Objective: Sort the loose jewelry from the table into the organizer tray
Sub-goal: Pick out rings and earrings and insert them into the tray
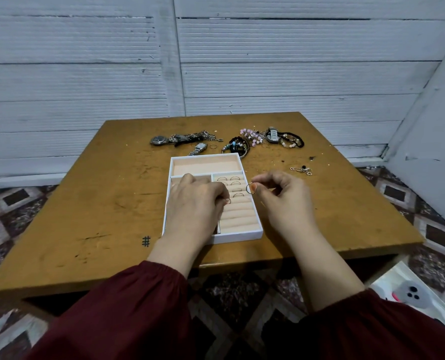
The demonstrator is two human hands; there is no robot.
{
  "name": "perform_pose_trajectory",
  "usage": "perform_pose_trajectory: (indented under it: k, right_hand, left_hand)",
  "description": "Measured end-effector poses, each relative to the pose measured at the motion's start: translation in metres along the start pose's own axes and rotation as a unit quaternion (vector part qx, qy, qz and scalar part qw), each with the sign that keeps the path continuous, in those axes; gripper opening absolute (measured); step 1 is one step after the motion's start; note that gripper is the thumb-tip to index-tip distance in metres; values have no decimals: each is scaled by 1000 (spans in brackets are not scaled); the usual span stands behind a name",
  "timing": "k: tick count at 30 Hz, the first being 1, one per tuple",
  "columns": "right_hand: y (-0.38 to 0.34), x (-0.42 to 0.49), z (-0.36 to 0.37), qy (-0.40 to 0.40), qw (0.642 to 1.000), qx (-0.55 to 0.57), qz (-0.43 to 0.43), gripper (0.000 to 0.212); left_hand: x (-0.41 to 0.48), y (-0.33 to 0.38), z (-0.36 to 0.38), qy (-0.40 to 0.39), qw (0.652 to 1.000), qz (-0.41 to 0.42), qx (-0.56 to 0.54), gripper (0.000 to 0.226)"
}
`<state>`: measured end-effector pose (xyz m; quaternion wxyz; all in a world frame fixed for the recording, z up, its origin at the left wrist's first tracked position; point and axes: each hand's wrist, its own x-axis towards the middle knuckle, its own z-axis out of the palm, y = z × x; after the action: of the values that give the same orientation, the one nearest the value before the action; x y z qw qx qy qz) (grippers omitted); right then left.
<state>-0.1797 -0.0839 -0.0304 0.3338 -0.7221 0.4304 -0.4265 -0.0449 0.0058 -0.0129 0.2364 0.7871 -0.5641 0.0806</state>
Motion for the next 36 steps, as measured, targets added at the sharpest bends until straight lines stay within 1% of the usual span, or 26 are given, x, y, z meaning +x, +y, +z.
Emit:
perform_pose_trajectory:
  k: [9, 16, 19, 23, 29, 32, 36]
  right_hand:
    - [-1, -1, -1, -5, 1000, -17, 6, 10]
    - [-3, -2, -1, -12, 999, -35, 13, 13]
    - [-2, -3, 0, -16, 999, -43, 14, 11]
    - [-2, -3, 3, -18, 998, -65, 9, 8]
    - [-10, -3, 5, -12, 989, -138, -58, 8]
    - [-12, -4, 8, -10, 984, -155, -82, 7]
    - [-14, -5, 7, -17, 978, -196, -75, 9]
  left_hand:
    - [0, 3, -3, -34, 999, 2, 42, 21]
    - [1, 3, -1, -34, 999, 10, 39, 21]
    - [1, 3, -1, -29, 999, 10, 36, 21]
    - [-1, 0, -2, -13, 1000, -7, -7, 17]
    - [-2, -8, -2, 31, 995, -49, -81, 14]
    - [-3, -9, -1, 38, 993, -57, -92, 13]
    - [-4, -10, -1, 50, 992, -60, -100, 12]
